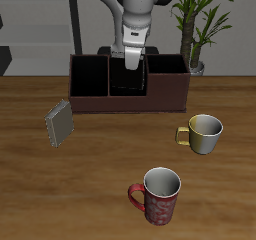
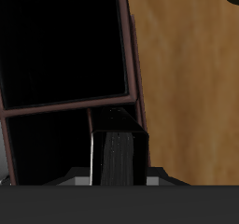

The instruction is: Place the black book into the back desk caddy's front compartment

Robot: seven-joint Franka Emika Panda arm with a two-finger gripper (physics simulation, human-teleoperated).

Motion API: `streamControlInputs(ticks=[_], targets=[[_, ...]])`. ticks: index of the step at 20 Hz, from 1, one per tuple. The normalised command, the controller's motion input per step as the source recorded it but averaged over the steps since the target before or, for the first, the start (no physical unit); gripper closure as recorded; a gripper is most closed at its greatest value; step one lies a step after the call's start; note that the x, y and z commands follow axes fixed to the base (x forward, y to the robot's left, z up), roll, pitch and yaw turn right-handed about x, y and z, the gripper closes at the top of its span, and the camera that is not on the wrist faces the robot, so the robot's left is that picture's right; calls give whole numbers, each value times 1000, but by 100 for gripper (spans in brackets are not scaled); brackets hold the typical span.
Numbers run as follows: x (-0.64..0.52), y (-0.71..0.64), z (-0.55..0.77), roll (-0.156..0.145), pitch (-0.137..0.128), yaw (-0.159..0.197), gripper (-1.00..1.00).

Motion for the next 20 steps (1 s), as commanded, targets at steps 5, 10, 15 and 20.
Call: streamControlInputs(ticks=[5, 10, 15, 20], targets=[[-13, 70, -164, 18, 29, 3, 100], [-40, 50, -89, 10, 21, 4, 100], [-85, 63, -201, 16, 41, 12, 100], [-87, 68, -155, 9, 30, 16, 100]])
